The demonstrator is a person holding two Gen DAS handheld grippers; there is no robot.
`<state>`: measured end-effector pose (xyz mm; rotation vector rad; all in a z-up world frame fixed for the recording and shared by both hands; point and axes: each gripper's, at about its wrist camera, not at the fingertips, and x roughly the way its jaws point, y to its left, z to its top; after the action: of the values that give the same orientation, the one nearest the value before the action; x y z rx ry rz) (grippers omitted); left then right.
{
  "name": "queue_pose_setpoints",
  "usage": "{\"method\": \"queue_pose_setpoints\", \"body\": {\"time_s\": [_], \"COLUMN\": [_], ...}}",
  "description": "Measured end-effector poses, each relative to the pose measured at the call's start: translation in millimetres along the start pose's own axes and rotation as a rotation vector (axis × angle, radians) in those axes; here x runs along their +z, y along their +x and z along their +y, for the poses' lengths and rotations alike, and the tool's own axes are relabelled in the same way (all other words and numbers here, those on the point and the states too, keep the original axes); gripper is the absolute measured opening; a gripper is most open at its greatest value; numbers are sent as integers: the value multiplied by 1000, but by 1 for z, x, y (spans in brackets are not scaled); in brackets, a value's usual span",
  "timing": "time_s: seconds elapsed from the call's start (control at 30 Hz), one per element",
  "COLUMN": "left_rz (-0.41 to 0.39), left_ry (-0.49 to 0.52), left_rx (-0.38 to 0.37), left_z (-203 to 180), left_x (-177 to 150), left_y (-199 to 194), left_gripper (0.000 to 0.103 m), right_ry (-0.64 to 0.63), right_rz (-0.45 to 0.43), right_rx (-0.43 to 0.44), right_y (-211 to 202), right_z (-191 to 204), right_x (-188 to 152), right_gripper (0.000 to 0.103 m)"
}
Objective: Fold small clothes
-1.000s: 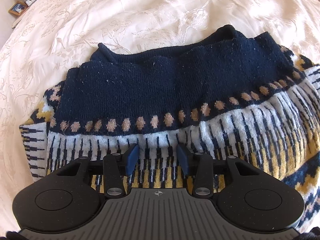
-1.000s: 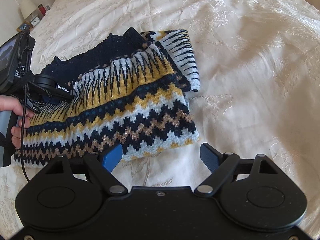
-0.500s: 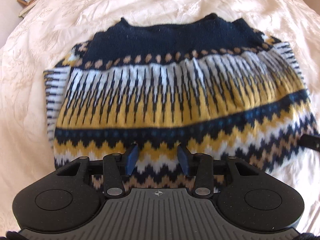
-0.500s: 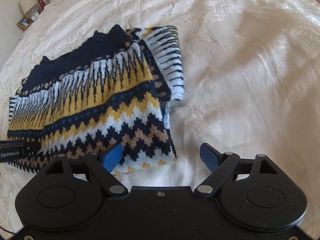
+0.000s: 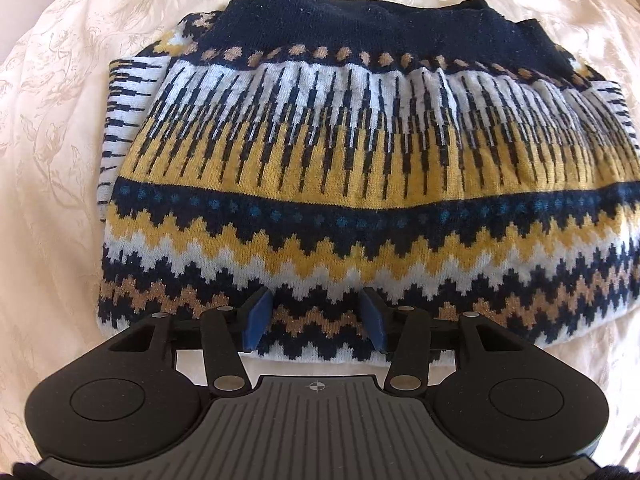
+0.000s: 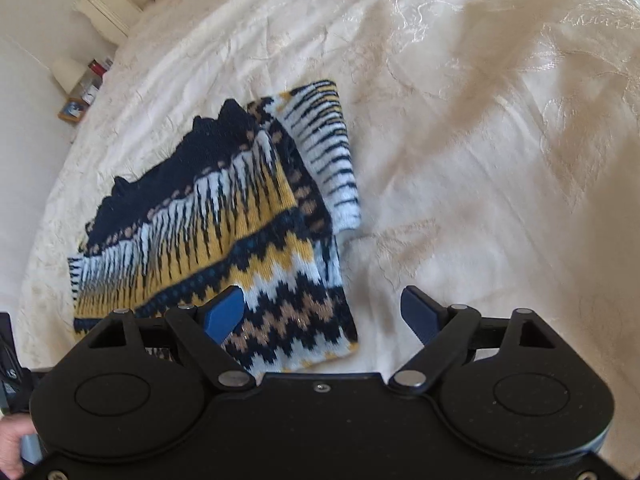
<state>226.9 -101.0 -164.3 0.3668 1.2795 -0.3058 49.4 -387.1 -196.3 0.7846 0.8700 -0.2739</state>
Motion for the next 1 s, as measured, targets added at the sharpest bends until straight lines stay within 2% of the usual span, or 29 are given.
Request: {"method": "queue_pose_setpoints", "body": {"time_s": [0.2, 0.33, 0.43, 0.53, 0.67, 0.73, 0.87, 1.0], "left_rz": [-16, -11, -7, -5, 1, 11, 23, -23], "left_ry": [0, -7, -16, -25, -24, -22, -59, -110], "left_rx": [9, 10, 13, 18, 22, 20, -6, -52], "left_z": [-7, -6, -4, -4, -5, -5, -1, 2], "left_x": [-3, -4, -1, -1, -2, 0, 6, 16], "left_y": [1, -1, 1, 2, 3, 1, -8, -25], "left_gripper": [48, 49, 49, 49, 50, 49, 48, 48], "right_ry": [8, -5, -33, -45, -66, -67, -55, -46], "right_rz": [47, 119, 144, 160, 174, 174, 159, 140], "right_rx": [92, 155, 209, 262, 287, 301, 295, 311], "right_y": [25, 49, 58, 66, 78, 83, 86, 83], "right_z": [-9, -11, -9, -4, 5, 8, 10, 6], "right_x": [35, 42, 45, 50, 57, 60, 61, 57], "right_gripper": [88, 91, 95, 96, 98, 103, 103, 103]}}
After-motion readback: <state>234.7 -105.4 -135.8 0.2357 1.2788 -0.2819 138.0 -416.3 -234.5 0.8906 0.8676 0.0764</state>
